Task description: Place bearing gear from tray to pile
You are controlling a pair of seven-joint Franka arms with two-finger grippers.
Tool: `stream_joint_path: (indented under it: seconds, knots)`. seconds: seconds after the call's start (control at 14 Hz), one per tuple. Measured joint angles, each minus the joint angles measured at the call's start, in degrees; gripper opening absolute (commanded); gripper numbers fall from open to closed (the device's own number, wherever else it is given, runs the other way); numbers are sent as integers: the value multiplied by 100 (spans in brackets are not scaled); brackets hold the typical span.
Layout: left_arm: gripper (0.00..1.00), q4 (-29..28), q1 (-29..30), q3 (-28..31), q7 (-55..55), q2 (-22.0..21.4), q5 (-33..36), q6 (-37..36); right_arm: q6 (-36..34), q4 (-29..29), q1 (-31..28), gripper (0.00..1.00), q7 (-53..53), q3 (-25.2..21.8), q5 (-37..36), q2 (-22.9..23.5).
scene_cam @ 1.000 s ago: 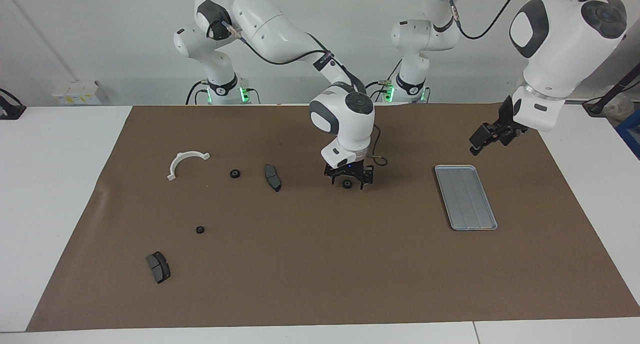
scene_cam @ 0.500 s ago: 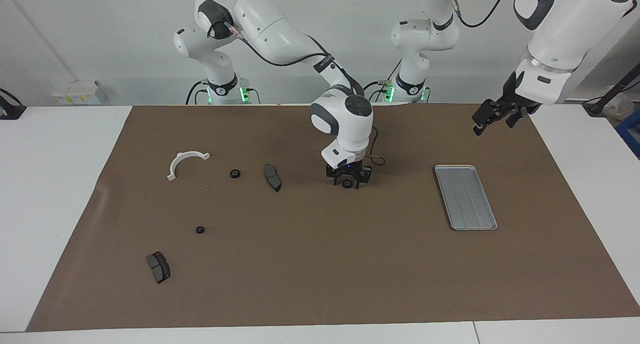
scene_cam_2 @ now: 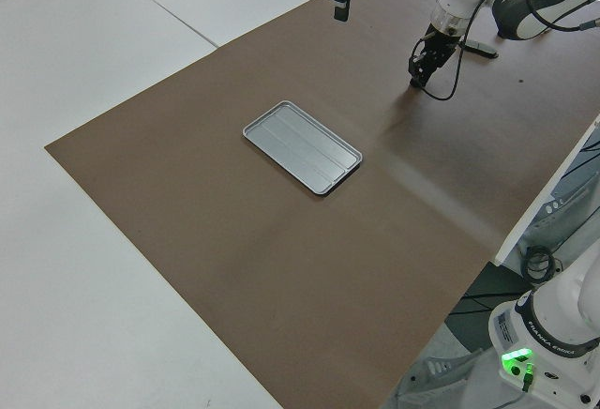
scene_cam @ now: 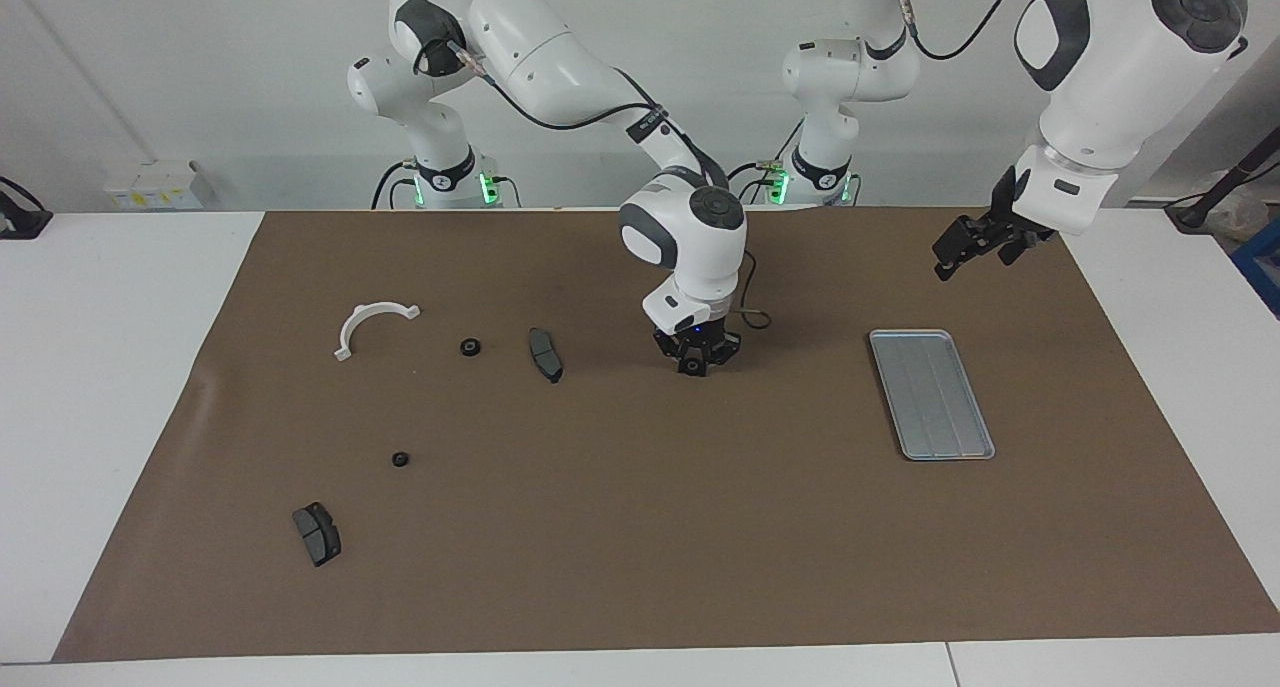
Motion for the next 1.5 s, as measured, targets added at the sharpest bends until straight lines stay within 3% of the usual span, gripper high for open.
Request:
stream_joint_path:
  seconds: [0.29,0.71,1.0,1.21,1.5]
  knots:
    - [100,-17,2,-4,1,-46,0,15,-72,-364,-192,0,-203,-29,-1,-359]
    - [100,-22,-1,-42,3,-71,0,36,372,-2210,-1289,0,-1870,-38,-4,-1806]
    - [100,-41,1,-34,183,-71,0,292,389,-3089,-1965,0,-3107,-37,-4,-2569]
    - [100,-52,16,-23,698,-71,0,347,404,-3583,-2585,0,-4101,-38,-4,-2931]
    - [100,-98,30,-25,821,-71,0,370,491,-3861,-3382,0,-5214,-41,-4,-3046]
